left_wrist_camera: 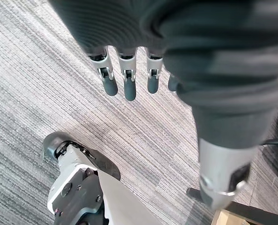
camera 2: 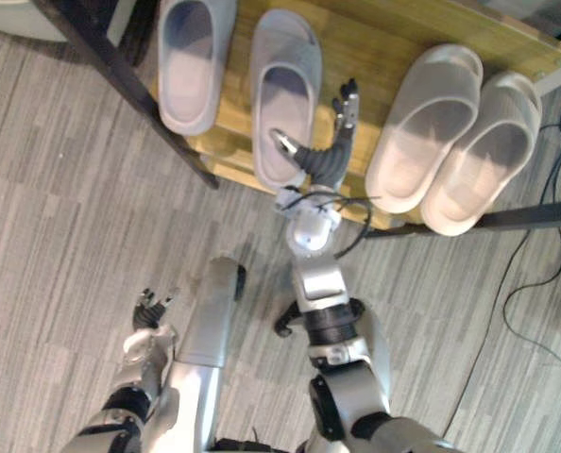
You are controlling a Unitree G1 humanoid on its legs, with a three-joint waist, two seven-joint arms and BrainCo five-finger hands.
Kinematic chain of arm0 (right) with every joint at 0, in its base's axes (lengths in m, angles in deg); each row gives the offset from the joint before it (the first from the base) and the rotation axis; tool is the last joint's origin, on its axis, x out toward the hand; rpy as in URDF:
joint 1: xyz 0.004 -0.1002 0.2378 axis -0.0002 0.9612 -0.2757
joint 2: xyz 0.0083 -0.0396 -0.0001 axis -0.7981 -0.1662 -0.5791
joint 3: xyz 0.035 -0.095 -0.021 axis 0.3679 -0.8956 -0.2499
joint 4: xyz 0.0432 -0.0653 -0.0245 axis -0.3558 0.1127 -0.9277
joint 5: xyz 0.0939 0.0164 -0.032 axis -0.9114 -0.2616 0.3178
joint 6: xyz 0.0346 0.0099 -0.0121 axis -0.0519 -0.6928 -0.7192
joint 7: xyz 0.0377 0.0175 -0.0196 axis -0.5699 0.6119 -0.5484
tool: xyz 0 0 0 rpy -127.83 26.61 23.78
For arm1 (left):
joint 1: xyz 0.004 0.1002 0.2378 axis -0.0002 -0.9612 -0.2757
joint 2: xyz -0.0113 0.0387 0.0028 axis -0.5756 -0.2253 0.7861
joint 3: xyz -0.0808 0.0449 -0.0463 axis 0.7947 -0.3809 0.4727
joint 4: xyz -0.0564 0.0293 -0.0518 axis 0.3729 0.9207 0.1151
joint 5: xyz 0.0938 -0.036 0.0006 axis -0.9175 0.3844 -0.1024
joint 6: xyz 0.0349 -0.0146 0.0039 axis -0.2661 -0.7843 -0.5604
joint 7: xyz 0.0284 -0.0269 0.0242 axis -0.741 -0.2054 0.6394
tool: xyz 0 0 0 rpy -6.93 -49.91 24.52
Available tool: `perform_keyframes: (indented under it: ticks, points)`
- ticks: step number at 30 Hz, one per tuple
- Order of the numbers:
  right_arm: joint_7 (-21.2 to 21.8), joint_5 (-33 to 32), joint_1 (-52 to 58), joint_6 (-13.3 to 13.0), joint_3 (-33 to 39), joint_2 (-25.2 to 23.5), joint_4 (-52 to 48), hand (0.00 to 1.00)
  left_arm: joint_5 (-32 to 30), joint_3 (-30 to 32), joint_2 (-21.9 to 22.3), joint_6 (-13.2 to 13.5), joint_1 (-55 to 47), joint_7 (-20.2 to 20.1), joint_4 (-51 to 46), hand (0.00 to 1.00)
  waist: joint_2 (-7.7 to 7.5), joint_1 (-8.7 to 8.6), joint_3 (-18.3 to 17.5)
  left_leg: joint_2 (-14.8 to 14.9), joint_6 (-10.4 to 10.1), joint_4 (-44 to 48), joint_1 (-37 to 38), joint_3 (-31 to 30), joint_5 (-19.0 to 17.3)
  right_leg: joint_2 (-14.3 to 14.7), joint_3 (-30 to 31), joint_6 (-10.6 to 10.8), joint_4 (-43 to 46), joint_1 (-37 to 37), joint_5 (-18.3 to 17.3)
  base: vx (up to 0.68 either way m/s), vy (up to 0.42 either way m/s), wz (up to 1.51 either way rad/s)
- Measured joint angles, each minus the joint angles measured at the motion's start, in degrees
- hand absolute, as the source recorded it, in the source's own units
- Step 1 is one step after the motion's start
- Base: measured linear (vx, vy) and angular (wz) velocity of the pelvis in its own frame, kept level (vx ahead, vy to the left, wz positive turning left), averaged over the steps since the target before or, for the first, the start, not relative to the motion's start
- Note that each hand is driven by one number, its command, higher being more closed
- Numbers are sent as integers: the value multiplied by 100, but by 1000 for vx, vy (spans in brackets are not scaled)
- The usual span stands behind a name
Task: Organize the slippers on the shoe rack
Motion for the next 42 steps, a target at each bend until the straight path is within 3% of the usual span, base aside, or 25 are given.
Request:
perform_keyframes:
  ticks: [12, 16, 30, 42]
  points:
    - [430, -1681, -83, -630, -104, -5, 448, 0, 1, 150, 40, -83, 4, 6, 9, 0, -5, -4, -9, -21, 38, -25, 37, 14, -25, -8, -11, 4, -63, 73, 4, 1, 1, 0]
    - [448, -1933, -314, -691, -102, 2, 648, 0, 2, 151, 40, -84, 6, 10, 10, 0, -3, 0, -10, -21, 34, -52, 38, 10, -21, -11, -24, 3, -72, 72, 4, 0, 0, 0]
    - [224, -2335, -1121, -602, 22, 13, 1384, 0, 132, 142, 150, -81, 58, 48, 17, 0, 59, 194, -161, -48, -15, -151, 32, -57, 9, -22, -120, -2, -134, 108, 6, 3, -1, 1]
    - [35, -2581, -1784, -555, 550, 4, 2152, 0, 186, 129, 283, -46, 139, 67, 126, 0, 244, 280, -251, -96, -30, -269, 42, -146, 72, -58, -225, -9, -162, 159, -5, -6, 2, 3]
